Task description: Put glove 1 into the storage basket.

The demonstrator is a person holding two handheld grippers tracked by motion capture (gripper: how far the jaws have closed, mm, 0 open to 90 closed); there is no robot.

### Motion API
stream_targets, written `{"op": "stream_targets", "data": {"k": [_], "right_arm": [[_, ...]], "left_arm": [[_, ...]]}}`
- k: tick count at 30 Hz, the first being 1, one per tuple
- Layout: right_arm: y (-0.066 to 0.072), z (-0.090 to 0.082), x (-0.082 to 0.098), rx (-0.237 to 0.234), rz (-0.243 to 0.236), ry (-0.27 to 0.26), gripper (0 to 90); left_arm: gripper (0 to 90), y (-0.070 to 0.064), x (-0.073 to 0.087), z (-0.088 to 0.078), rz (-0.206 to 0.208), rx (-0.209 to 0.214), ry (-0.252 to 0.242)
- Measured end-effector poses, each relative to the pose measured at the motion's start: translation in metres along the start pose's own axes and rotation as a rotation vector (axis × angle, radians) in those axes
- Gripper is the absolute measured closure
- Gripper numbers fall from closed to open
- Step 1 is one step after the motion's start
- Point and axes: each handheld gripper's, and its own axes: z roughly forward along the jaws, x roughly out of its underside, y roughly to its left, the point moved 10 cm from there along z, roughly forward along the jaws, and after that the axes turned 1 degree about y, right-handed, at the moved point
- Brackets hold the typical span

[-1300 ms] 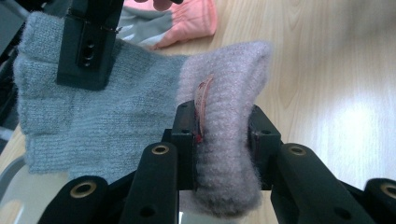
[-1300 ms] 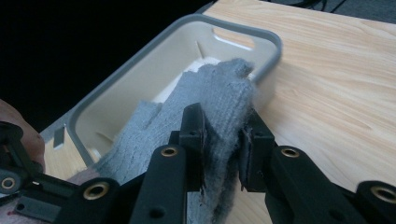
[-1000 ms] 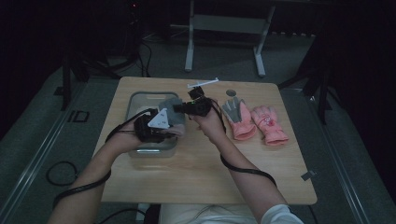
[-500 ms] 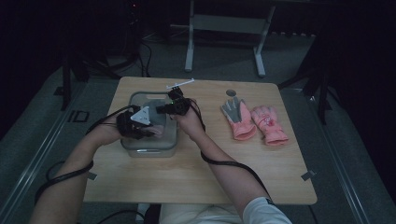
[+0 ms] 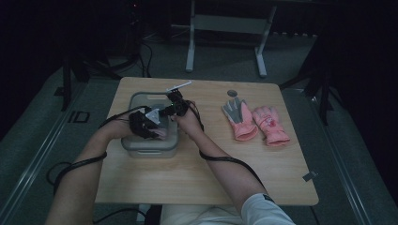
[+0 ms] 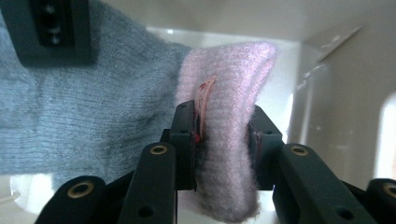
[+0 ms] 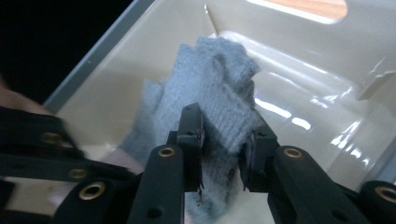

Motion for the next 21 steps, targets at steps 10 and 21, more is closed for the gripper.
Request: {"op": "stream_targets", "data": {"k": [10,21], "right_arm": [[-0.016,-0.030,0.004,-0.012,0.023,-0.063,65.1],[-0.022,-0.073,0.017,-0.038,-0.030,-0.113,57.3]], "left_arm": [[66.4,0.000,0.002,0.014,-0.001,0.021,0.072],[42.8,-0.001,0.000,0.000,-0.108,-0.047,0.068]]}}
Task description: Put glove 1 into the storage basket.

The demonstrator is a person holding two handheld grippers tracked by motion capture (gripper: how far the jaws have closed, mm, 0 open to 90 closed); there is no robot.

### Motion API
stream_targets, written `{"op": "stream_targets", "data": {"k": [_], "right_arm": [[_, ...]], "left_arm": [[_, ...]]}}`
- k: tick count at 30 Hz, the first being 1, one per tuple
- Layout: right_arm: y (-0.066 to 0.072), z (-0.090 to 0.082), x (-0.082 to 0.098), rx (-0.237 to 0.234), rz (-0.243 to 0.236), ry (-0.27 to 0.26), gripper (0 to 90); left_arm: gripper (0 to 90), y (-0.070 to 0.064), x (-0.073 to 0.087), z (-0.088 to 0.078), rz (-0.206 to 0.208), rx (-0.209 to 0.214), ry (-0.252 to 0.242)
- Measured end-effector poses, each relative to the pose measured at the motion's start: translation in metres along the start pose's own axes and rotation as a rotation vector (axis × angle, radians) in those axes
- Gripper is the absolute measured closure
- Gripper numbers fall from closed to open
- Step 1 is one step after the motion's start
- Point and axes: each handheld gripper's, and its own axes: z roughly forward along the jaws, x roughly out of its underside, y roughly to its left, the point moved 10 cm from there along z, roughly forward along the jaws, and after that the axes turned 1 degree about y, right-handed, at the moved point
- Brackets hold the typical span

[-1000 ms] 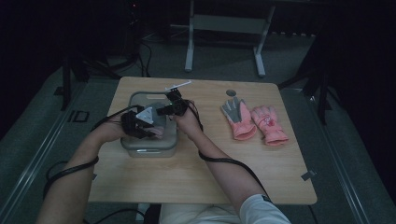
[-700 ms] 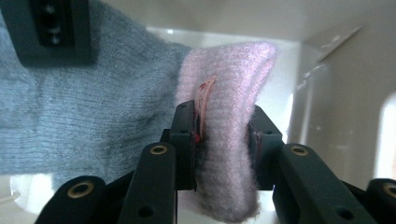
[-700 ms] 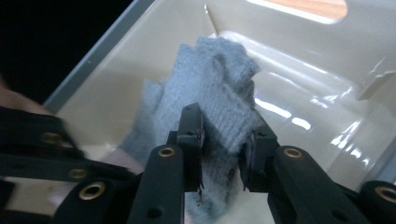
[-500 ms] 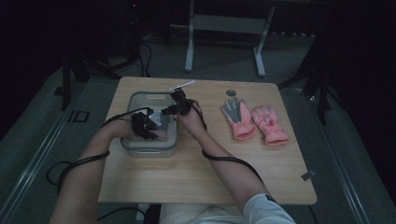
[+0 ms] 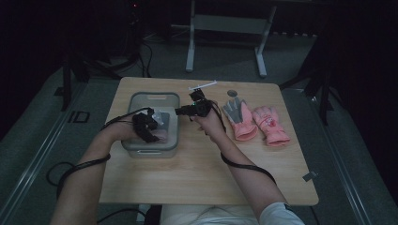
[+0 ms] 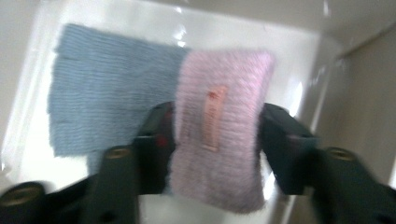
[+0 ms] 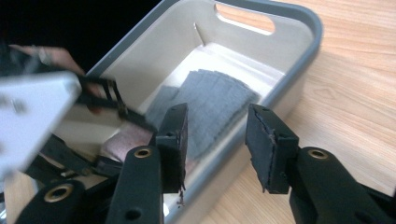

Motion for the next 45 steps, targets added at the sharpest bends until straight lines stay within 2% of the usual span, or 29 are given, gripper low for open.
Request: {"op": "stream_targets", "data": {"k": [4,5,7,10,11,12,13,14,15,19,20,23,26,28,29,31,32,37,40,41,44,45], "right_arm": [[-0.002,-0.017,0.007,-0.001,-0.037,-0.014,54.0],[-0.002,-0.021,0.008,-0.003,-0.038,-0.015,53.3],[-0.004,-0.028,0.012,0.008,-0.063,-0.018,51.0],[-0.006,-0.039,0.017,0.013,-0.084,-0.020,49.8],[-0.007,-0.043,0.018,0.018,-0.092,-0.022,49.3],[-0.007,-0.046,0.019,0.011,-0.097,-0.025,49.1],[-0.008,-0.050,0.020,0.014,-0.100,-0.027,49.2],[-0.009,-0.054,0.020,0.018,-0.107,-0.032,49.2],[-0.010,-0.058,0.020,0.017,-0.113,-0.038,49.8],[-0.014,-0.072,0.021,0.031,-0.142,-0.060,51.4],[-0.016,-0.075,0.022,0.034,-0.145,-0.066,51.8],[-0.023,-0.084,0.026,0.060,-0.168,-0.067,52.1],[-0.030,-0.093,0.029,0.077,-0.177,-0.079,52.4],[-0.034,-0.097,0.030,0.083,-0.178,-0.080,52.6],[-0.038,-0.099,0.031,0.089,-0.180,-0.082,52.6],[-0.048,-0.107,0.037,0.109,-0.185,-0.082,52.6],[-0.053,-0.109,0.038,0.119,-0.189,-0.086,52.7],[-0.072,-0.123,0.047,0.152,-0.188,-0.087,54.2],[-0.085,-0.131,0.052,0.178,-0.189,-0.085,58.3],[-0.089,-0.133,0.053,0.185,-0.189,-0.083,59.4],[-0.100,-0.141,0.058,0.197,-0.189,-0.084,61.5],[-0.104,-0.143,0.059,0.205,-0.187,-0.080,61.8]], "left_arm": [[37.1,0.001,-0.011,-0.019,-0.065,-0.032,-0.073],[35.0,0.000,-0.016,-0.024,-0.083,-0.028,-0.104],[31.5,-0.001,-0.024,-0.033,-0.106,-0.030,-0.137],[20.2,-0.006,-0.040,-0.042,-0.139,-0.020,-0.196],[13.7,-0.010,-0.046,-0.045,-0.144,-0.005,-0.219],[13.3,-0.011,-0.051,-0.047,-0.160,-0.009,-0.238],[11.2,-0.014,-0.058,-0.048,-0.167,0.001,-0.255],[6.7,-0.019,-0.063,-0.048,-0.156,0.014,-0.262],[4.9,-0.022,-0.069,-0.048,-0.152,0.006,-0.265],[2.0,-0.037,-0.093,-0.047,-0.163,0.027,-0.305],[1.5,-0.040,-0.098,-0.046,-0.174,0.028,-0.303],[1.5,-0.057,-0.118,-0.040,-0.161,0.056,-0.328],[1.4,-0.070,-0.128,-0.033,-0.123,0.068,-0.312],[1.5,-0.075,-0.132,-0.031,-0.122,0.074,-0.325],[1.5,-0.085,-0.139,-0.026,-0.114,0.096,-0.322],[1.5,-0.091,-0.145,-0.023,-0.109,0.106,-0.335],[1.5,-0.094,-0.146,-0.021,-0.107,0.099,-0.333],[1.5,-0.109,-0.154,-0.011,-0.116,0.116,-0.348],[1.5,-0.117,-0.156,-0.003,-0.127,0.129,-0.338],[1.4,-0.120,-0.157,0.000,-0.129,0.117,-0.343],[1.5,-0.132,-0.160,0.008,-0.130,0.150,-0.354],[1.5,-0.135,-0.160,0.011,-0.125,0.141,-0.351]]}}
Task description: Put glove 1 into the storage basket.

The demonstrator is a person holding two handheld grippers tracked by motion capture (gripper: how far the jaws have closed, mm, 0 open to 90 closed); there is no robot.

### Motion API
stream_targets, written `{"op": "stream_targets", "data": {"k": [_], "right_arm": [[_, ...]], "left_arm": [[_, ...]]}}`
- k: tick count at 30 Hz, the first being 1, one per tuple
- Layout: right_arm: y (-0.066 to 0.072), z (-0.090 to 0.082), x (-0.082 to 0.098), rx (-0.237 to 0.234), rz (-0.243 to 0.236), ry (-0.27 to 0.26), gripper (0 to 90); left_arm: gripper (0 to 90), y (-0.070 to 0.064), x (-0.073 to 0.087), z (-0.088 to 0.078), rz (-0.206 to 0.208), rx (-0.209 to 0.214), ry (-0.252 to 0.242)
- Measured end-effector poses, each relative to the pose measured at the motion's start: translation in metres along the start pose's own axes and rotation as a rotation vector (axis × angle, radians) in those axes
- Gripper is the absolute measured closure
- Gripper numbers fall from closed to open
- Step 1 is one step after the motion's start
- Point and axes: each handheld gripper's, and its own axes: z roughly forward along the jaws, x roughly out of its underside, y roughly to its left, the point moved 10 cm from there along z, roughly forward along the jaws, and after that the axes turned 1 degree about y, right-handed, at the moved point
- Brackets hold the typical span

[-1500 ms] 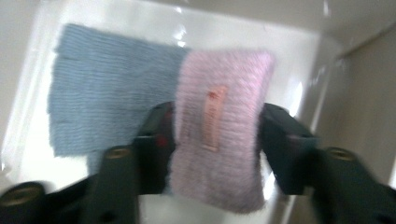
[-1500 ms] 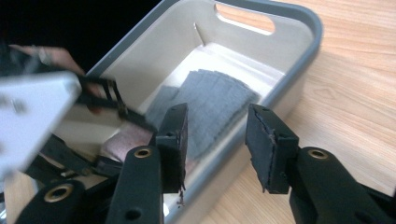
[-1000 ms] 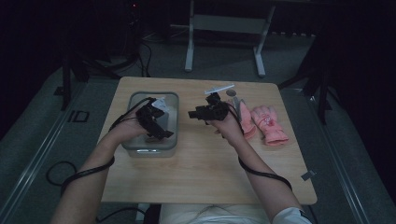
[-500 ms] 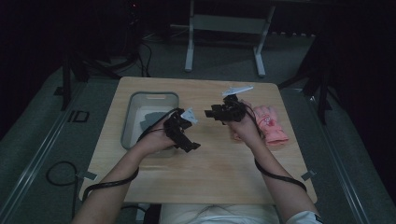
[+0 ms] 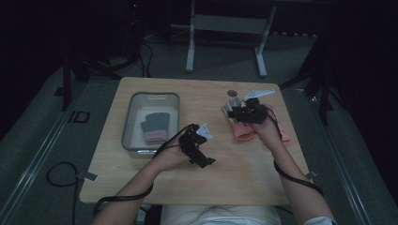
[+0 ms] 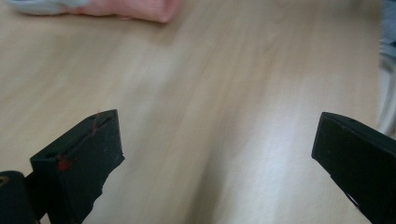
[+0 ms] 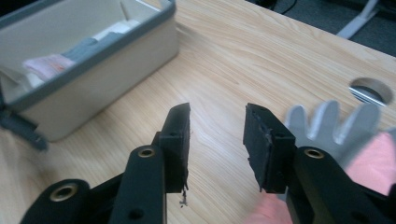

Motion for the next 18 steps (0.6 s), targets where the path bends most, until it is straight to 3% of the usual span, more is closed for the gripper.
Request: {"op": "stream_targets", "data": {"k": [5,12,15,18], "right_arm": [[-0.017,-0.004,0.006,0.041,-0.033,0.011,61.7],[-0.033,-0.002,0.009,0.054,-0.038,0.014,63.9],[-0.039,0.003,0.009,0.066,-0.042,0.028,64.0],[-0.042,0.009,0.008,0.079,-0.065,0.052,63.8]], "left_arm": [[1.5,-0.014,0.010,0.015,0.012,0.005,0.008],[1.5,-0.016,0.030,0.026,-0.019,-0.068,-0.043],[1.5,-0.019,0.043,0.030,-0.055,-0.067,-0.046],[1.5,-0.019,0.055,0.029,-0.043,-0.129,-0.049]]}}
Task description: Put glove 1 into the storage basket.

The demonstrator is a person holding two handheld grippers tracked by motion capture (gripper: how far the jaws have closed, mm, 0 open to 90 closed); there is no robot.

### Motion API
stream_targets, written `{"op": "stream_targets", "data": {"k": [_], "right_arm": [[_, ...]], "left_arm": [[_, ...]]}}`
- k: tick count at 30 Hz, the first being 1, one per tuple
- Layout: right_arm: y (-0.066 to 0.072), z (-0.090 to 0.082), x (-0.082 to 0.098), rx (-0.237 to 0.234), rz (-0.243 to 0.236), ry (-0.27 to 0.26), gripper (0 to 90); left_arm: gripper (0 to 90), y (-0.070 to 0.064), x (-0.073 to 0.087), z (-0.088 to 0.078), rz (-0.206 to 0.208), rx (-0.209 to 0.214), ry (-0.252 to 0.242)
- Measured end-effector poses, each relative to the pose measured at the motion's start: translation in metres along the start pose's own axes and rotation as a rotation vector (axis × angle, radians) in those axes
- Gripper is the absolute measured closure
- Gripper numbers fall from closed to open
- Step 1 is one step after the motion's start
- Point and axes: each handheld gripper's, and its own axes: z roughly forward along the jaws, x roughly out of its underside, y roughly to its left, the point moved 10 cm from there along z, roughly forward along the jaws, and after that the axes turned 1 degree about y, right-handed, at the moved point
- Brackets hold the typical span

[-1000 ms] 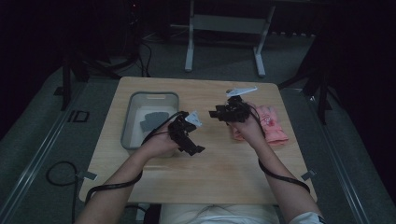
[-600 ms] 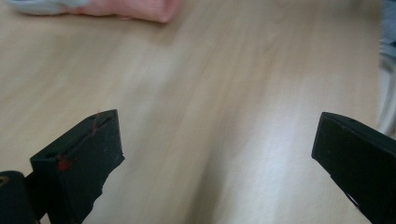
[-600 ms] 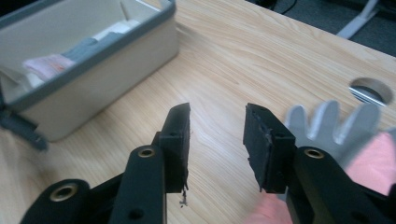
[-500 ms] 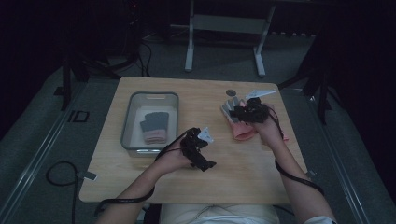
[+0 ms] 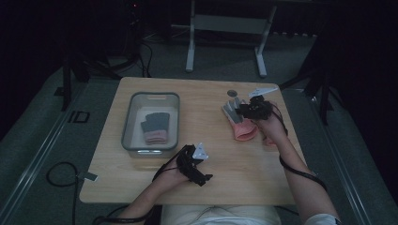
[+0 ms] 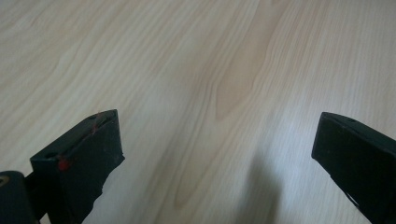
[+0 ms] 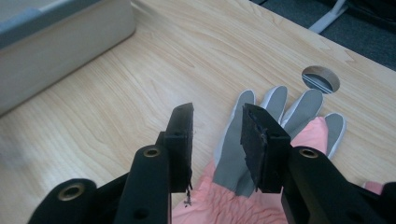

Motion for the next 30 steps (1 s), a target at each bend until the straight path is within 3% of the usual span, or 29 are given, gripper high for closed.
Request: {"op": "stream_targets", "data": {"k": [5,10,15,19,24,27,30], "right_arm": [[-0.002,0.012,-0.003,-0.004,-0.034,0.028,62.4],[-0.003,0.028,0.004,-0.007,-0.048,0.059,62.2],[-0.018,0.044,0.017,0.048,-0.031,0.104,62.4],[-0.032,0.056,0.035,0.087,-0.015,0.169,62.3],[-0.032,0.070,0.051,0.085,-0.041,0.219,61.3],[-0.028,0.077,0.055,0.064,-0.029,0.252,71.6],[-0.027,0.080,0.056,0.081,-0.023,0.259,81.1]], "left_arm": [[1.5,-0.002,0.007,-0.005,-0.061,-0.031,-0.073],[1.5,-0.010,0.017,-0.003,-0.037,-0.003,-0.050],[1.5,-0.013,0.020,-0.001,-0.040,-0.030,-0.047],[1.5,-0.014,0.019,-0.002,-0.063,-0.030,-0.065],[1.5,-0.014,0.018,-0.004,-0.087,-0.033,-0.086],[1.5,-0.016,0.019,-0.004,-0.062,-0.030,-0.085],[1.5,-0.015,0.020,-0.003,-0.063,-0.031,-0.088]]}}
